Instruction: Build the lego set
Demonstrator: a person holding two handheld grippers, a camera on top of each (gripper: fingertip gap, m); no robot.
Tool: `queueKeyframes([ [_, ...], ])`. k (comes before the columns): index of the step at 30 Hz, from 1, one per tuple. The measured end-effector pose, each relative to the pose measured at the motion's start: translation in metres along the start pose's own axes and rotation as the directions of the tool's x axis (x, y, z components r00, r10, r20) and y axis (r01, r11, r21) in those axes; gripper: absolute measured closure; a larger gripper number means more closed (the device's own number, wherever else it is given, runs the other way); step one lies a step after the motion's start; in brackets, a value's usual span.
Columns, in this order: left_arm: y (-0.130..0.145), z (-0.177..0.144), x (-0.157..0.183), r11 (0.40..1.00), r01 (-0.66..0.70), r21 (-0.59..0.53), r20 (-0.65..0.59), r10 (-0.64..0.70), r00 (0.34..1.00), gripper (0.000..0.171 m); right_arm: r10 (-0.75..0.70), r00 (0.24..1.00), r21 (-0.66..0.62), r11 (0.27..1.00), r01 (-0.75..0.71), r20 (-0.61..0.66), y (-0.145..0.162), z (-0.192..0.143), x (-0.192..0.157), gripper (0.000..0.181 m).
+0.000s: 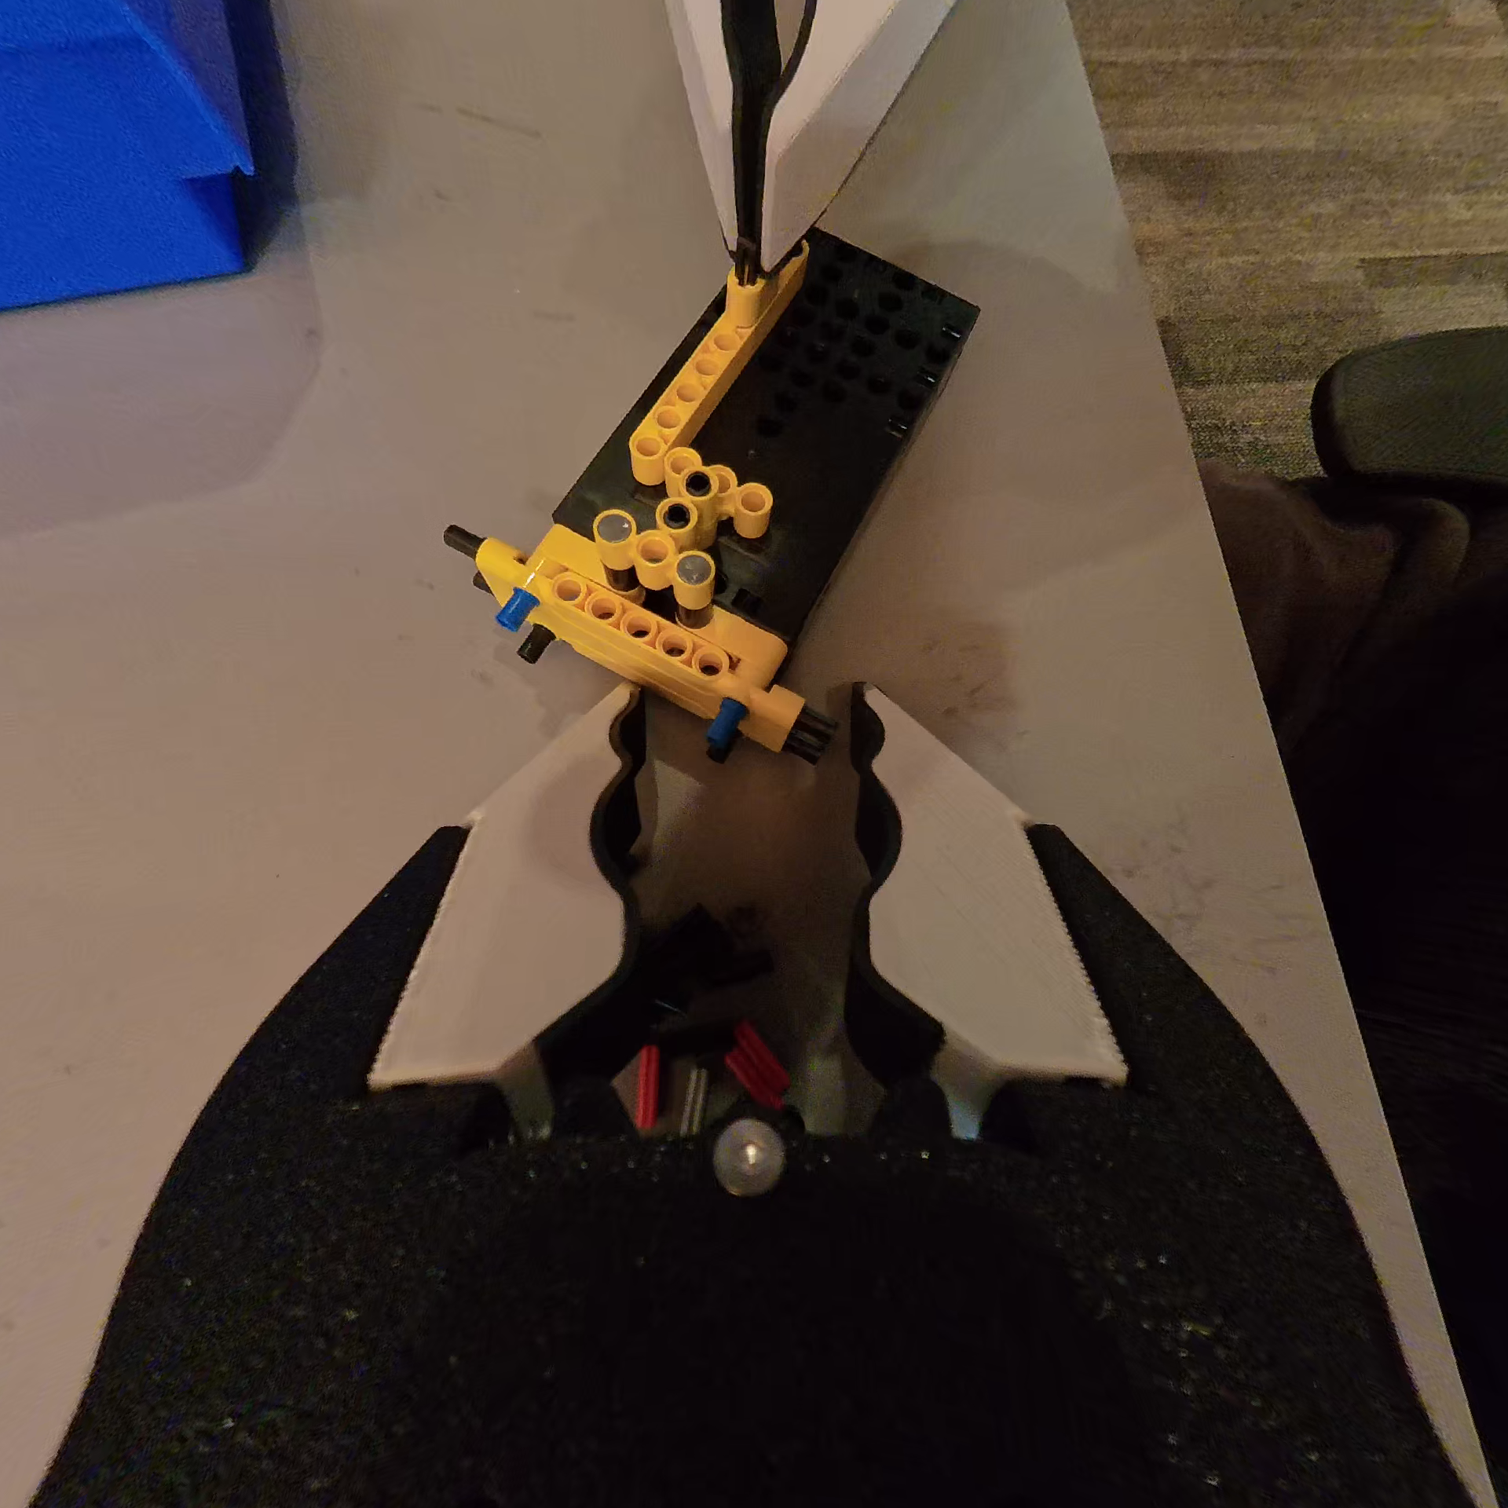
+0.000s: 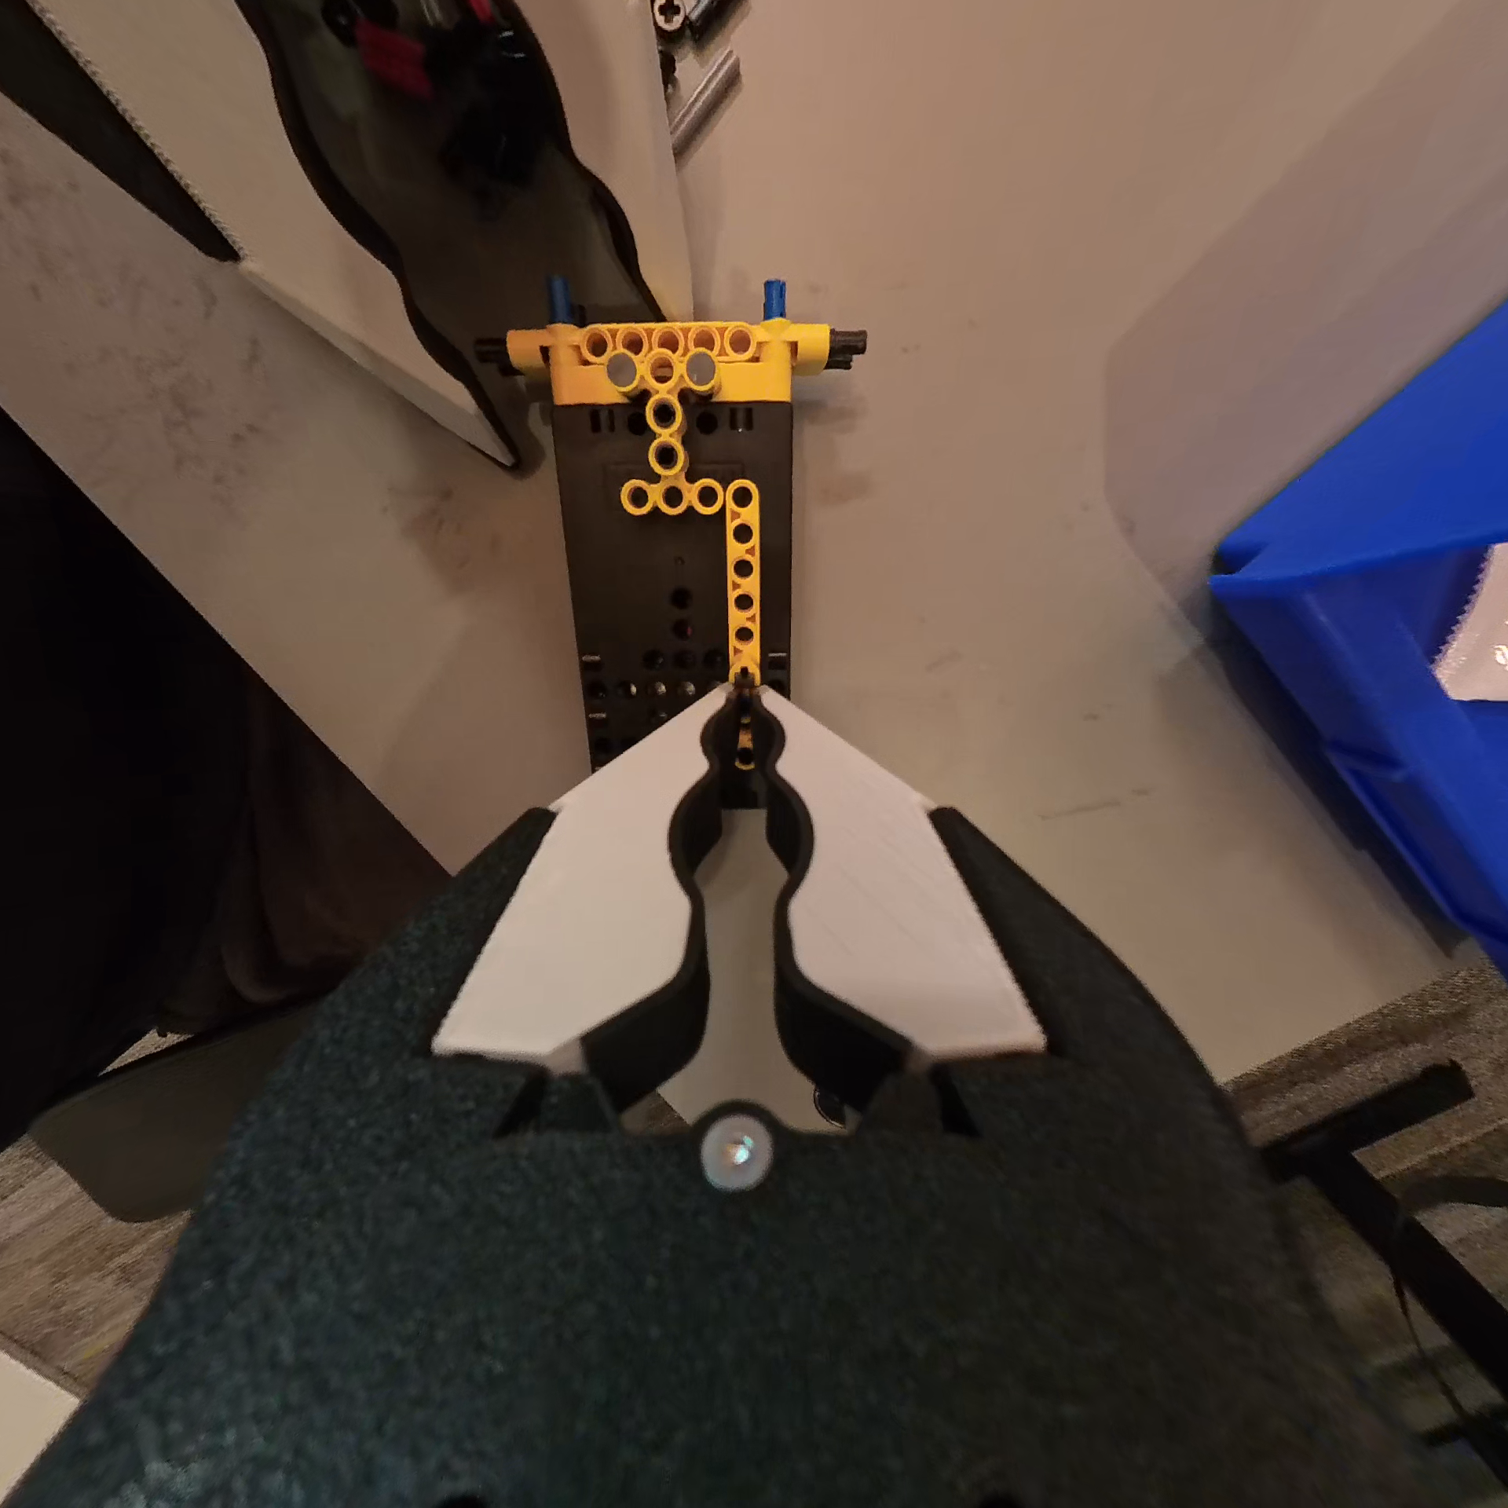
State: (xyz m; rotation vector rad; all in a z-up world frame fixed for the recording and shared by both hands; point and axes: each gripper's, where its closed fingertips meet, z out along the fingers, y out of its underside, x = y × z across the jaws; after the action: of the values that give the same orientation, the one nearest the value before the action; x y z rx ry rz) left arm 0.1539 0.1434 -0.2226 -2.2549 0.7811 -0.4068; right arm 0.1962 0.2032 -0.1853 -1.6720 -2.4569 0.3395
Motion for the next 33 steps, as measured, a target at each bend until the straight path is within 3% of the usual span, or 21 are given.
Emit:
queueKeyframes([
  [9, 0.000, 0.000, -0.001, 1.000, 0.006, 0.001, 0.001, -0.006, 1.000, 0.123, 0.046, 0.999, -0.106, 0.993, -0.045, 0.007, 0.000, 0.001, 0.000, 0.181],
  [14, 0.000, 0.000, -0.001, 1.000, 0.005, 0.001, 0.008, -0.005, 1.000, 0.123, 0.137, 0.986, -0.130, 0.984, -0.125, 0.091, 0.000, 0.001, 0.000, 0.181],
  [21, 0.000, 0.000, -0.002, 1.000, 0.004, 0.000, 0.014, -0.004, 1.000, 0.124, 0.079, 0.997, -0.161, 0.984, -0.075, 0.017, 0.000, 0.001, -0.001, 0.181],
  [28, 0.000, 0.002, -0.002, 1.000, -0.005, 0.000, 0.031, 0.005, 1.000, 0.124, 0.153, 0.988, 0.007, 0.988, -0.153, -0.007, 0.003, -0.003, -0.002, 0.179],
  [33, -0.002, 0.001, -0.005, 1.000, 0.009, 0.008, 0.054, -0.009, 0.998, 0.123, 0.247, 0.969, 0.234, 0.940, -0.247, 0.031, 0.016, -0.007, -0.005, 0.153],
])
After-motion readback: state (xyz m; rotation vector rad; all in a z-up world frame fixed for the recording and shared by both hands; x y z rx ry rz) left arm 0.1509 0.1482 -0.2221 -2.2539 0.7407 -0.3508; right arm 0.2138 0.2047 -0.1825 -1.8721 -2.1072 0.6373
